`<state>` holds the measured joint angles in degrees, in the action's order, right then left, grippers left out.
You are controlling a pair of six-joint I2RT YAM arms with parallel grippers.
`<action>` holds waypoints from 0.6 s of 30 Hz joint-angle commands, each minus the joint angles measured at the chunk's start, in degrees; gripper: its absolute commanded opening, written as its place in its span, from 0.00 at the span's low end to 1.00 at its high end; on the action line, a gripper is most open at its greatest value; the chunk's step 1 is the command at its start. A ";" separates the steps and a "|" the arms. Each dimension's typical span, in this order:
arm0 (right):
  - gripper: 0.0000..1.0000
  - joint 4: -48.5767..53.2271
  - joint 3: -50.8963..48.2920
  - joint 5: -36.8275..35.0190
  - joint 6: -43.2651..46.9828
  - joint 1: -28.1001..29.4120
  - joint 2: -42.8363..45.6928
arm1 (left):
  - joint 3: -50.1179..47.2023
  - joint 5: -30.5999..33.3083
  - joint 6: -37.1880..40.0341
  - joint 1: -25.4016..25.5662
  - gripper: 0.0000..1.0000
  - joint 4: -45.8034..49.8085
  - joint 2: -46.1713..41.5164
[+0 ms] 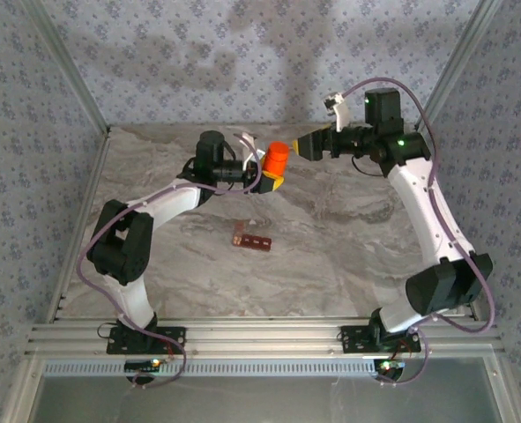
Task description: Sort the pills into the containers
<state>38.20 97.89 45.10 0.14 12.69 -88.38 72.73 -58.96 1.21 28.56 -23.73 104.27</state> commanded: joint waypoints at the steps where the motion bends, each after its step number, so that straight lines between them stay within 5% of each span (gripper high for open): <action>1: 0.84 7.36 6.57 4.32 6.82 -0.14 -4.50 | 3.35 -6.12 -0.39 -0.12 0.00 1.88 -1.11; 18: 0.82 20.54 21.73 1.65 12.95 5.21 -16.20 | 5.58 -7.76 1.62 0.33 0.00 6.36 -0.27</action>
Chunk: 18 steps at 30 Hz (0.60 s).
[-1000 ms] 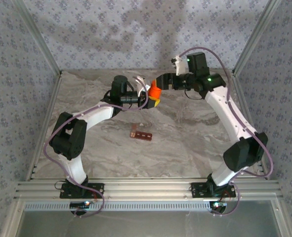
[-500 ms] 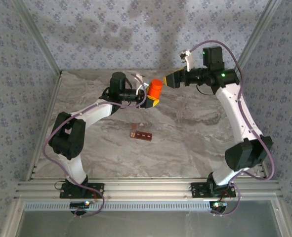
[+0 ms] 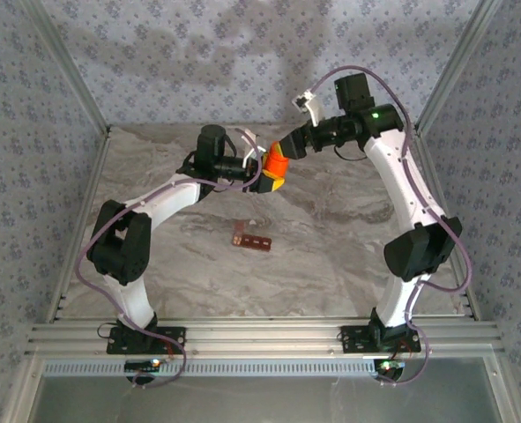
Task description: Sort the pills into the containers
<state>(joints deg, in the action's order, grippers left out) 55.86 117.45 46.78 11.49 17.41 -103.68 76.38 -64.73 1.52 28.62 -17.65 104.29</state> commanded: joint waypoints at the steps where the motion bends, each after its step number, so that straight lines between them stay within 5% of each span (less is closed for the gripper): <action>1: 0.80 3.00 2.25 -0.11 1.74 0.61 -1.02 | 1.93 -1.93 1.31 0.24 0.00 0.30 -0.32; 7: 0.67 3.75 1.76 -0.70 2.13 1.11 -1.26 | 2.02 -1.74 1.51 0.27 0.00 0.71 -0.40; 12: 0.46 4.03 1.00 -2.20 1.91 1.55 -1.14 | 2.27 -1.47 1.49 0.28 0.00 0.55 -0.32; 18: 0.40 0.41 -3.91 -9.36 -3.13 3.18 0.96 | 1.71 2.41 1.64 0.54 0.00 -0.98 -1.25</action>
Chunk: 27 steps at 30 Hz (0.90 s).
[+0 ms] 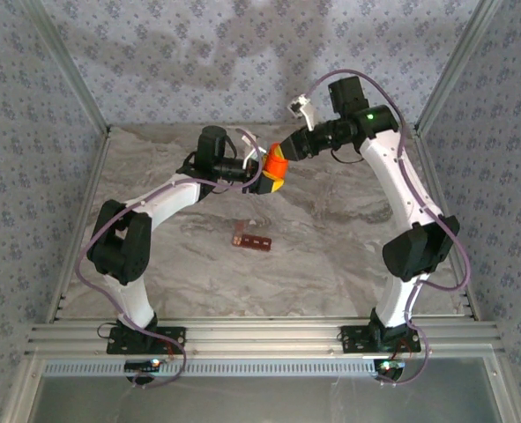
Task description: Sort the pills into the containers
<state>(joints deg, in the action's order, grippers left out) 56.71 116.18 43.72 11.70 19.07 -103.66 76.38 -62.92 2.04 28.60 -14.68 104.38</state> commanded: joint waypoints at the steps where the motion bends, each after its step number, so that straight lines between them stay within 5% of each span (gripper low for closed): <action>1: 0.40 -1.06 -3.56 -8.43 -4.91 1.91 1.27 | 1.32 1.95 1.32 0.73 0.00 -4.54 -1.66; 6: 0.40 -5.63 -9.09 -16.73 -16.01 3.00 2.40 | -2.31 10.21 3.35 1.88 0.00 -9.05 -3.81; 11: 0.40 -15.56 -18.01 -14.31 -26.59 3.27 5.10 | -3.91 12.75 3.16 3.25 0.00 -11.73 -4.56; 27: 0.46 -17.55 -19.22 -11.91 -28.15 3.35 5.48 | -5.14 13.85 2.54 3.70 0.00 -13.38 -4.05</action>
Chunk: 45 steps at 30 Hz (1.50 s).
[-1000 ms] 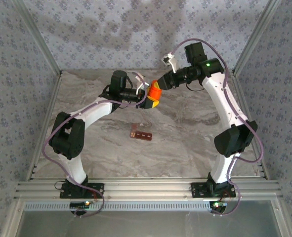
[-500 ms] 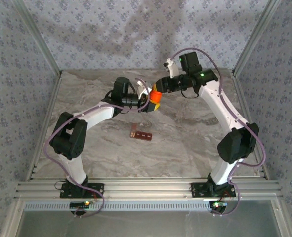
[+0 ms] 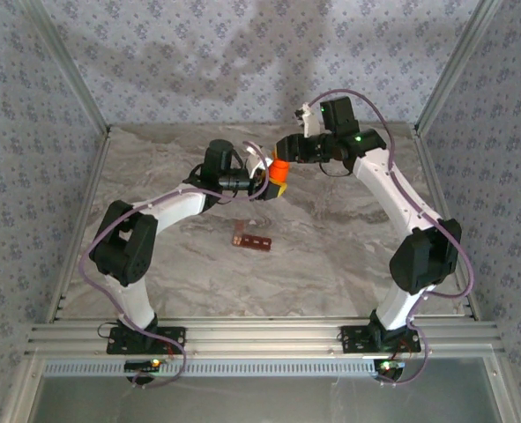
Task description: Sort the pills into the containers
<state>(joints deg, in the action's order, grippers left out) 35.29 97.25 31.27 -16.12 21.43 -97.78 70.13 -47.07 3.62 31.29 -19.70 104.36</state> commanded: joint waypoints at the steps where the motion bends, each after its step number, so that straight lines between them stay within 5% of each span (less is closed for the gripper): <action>1: 0.46 4.15 -0.02 0.54 -0.30 0.83 -0.35 | 0.94 -1.91 0.74 0.91 0.00 -8.50 -3.99; 12: 0.72 1.32 0.27 5.66 -2.62 -7.49 4.92 | 0.18 -3.84 -1.96 -1.58 0.00 -10.23 -3.62; 21: 0.83 -9.84 -11.04 9.48 0.09 -9.37 12.37 | 1.68 -6.82 -3.60 -2.28 0.00 -9.27 -3.90; 30: 0.86 -13.09 -17.60 10.02 13.09 -7.41 17.45 | 5.45 -12.34 -5.06 -2.38 0.00 -5.00 -3.20; 45: 0.87 -15.89 -11.12 16.42 11.88 -5.27 13.58 | 8.07 -18.14 -7.84 -2.28 0.00 -4.24 -1.44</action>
<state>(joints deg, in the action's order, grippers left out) 20.62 83.50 45.04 -5.04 15.44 -83.22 76.25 -62.19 -3.44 29.23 -23.75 102.98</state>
